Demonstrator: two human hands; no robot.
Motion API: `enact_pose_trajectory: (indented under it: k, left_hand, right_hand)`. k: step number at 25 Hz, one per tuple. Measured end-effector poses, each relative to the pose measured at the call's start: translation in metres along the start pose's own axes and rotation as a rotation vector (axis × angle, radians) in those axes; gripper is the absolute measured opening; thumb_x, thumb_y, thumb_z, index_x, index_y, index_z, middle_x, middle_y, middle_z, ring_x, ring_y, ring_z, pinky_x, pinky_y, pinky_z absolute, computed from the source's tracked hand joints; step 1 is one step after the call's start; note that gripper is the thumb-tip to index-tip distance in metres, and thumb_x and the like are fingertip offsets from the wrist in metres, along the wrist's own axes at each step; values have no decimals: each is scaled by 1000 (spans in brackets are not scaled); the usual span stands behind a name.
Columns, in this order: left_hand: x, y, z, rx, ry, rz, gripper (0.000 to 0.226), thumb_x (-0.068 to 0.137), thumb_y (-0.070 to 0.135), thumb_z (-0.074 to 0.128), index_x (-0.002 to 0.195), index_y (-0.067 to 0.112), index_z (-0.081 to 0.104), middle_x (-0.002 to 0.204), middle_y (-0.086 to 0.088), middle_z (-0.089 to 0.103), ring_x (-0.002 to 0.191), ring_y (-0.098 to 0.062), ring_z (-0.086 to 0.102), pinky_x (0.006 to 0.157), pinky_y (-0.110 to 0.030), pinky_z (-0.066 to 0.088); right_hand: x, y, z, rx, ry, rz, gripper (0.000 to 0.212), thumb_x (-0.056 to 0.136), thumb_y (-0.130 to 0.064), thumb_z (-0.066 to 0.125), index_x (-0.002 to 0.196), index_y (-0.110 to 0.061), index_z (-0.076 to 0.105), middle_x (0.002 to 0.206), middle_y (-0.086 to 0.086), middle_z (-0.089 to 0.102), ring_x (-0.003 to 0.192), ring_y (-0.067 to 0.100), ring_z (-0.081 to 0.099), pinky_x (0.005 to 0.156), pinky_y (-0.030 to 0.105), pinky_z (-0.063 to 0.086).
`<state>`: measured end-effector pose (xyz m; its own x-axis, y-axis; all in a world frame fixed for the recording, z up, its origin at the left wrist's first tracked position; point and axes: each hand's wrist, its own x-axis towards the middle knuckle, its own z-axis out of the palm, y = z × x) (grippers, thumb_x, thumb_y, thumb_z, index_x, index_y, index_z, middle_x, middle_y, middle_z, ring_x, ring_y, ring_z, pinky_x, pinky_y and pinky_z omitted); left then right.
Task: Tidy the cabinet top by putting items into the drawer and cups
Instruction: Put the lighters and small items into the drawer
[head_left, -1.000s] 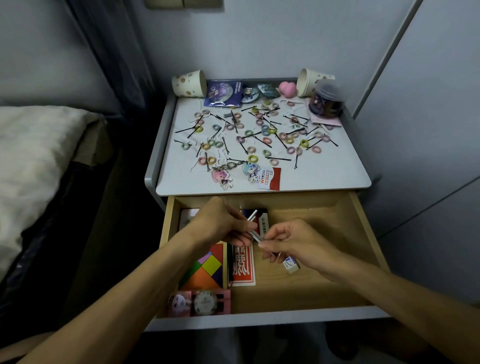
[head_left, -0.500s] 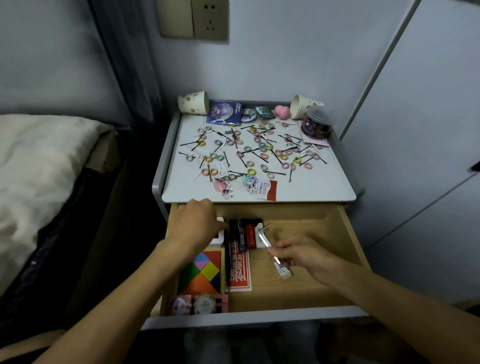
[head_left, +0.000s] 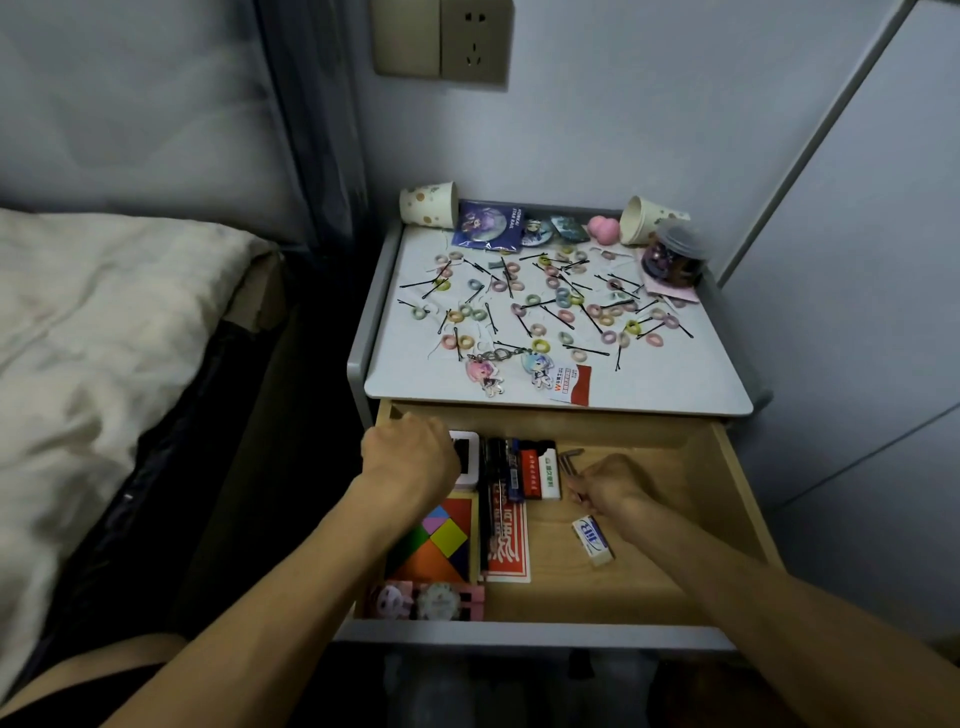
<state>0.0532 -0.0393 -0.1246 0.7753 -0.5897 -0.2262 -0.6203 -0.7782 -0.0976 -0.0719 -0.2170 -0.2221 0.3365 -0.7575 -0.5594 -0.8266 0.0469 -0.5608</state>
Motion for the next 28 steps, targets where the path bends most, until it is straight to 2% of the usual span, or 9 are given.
enact_pose_trajectory:
  k: [2, 5, 7, 9, 11, 15, 20, 25, 28]
  left_hand:
    - [2, -1, 2, 3, -7, -2, 32, 99, 28, 46, 122, 10, 58, 122, -9, 61, 112, -29, 61, 85, -35, 47]
    - [3, 1, 5, 112, -22, 51, 30, 99, 29, 45, 118, 14, 61, 118, -7, 65, 108, -28, 63, 84, -34, 48]
    - [5, 2, 7, 153, -16, 68, 28, 99, 29, 44, 115, 16, 63, 114, -5, 67, 105, -25, 64, 82, -34, 49]
    - [6, 4, 7, 169, -20, 67, 26, 99, 29, 45, 111, 16, 64, 110, -4, 68, 102, -24, 65, 83, -34, 51]
    - [5, 4, 8, 174, -21, 74, 26, 99, 29, 45, 111, 16, 64, 110, -5, 68, 102, -26, 65, 87, -37, 53]
    - [7, 4, 7, 187, -19, 85, 27, 98, 28, 45, 114, 15, 63, 113, -6, 67, 105, -27, 64, 89, -40, 53]
    - [12, 5, 9, 234, -58, 93, 30, 99, 31, 44, 117, 16, 62, 115, -6, 66, 105, -28, 64, 90, -41, 53]
    - [15, 5, 9, 241, -58, 96, 29, 99, 33, 44, 116, 18, 63, 115, -5, 67, 106, -26, 64, 89, -38, 53]
    - [16, 5, 9, 236, -57, 95, 29, 99, 32, 44, 114, 18, 64, 113, -5, 67, 104, -26, 65, 88, -38, 53]
  right_hand:
    - [-1, -1, 3, -3, 23, -95, 13, 89, -15, 69, 79, -8, 66, 83, 11, 70, 64, 15, 58, 64, 27, 50]
    - [-3, 0, 7, -90, 75, -256, 3, 91, -14, 67, 92, -14, 64, 95, 5, 68, 76, 13, 61, 54, 17, 42]
    - [-1, 3, 9, -165, 88, -327, 8, 93, -16, 64, 99, -12, 68, 98, 4, 69, 81, 14, 64, 59, 18, 47]
    - [5, 6, 10, -178, 110, -343, 12, 94, -17, 61, 100, -12, 70, 100, 5, 71, 84, 16, 67, 68, 25, 55]
    - [9, 6, 11, -180, 134, -339, 10, 93, -16, 61, 97, -13, 71, 98, 6, 72, 80, 16, 67, 66, 25, 55]
    - [10, 5, 13, -196, 168, -324, 10, 94, -16, 61, 89, -13, 70, 86, 6, 72, 66, 13, 64, 48, 17, 44]
    - [6, 12, 8, -265, 252, -355, 14, 92, -12, 61, 85, -12, 72, 82, 6, 71, 68, 16, 65, 59, 27, 54]
    - [0, 17, 6, -307, 243, -410, 13, 94, -13, 60, 86, -15, 70, 86, 1, 70, 67, 7, 61, 55, 20, 50]
    - [-3, 19, 10, -327, 201, -415, 14, 95, -14, 59, 88, -15, 71, 87, -1, 69, 62, 1, 55, 50, 13, 42]
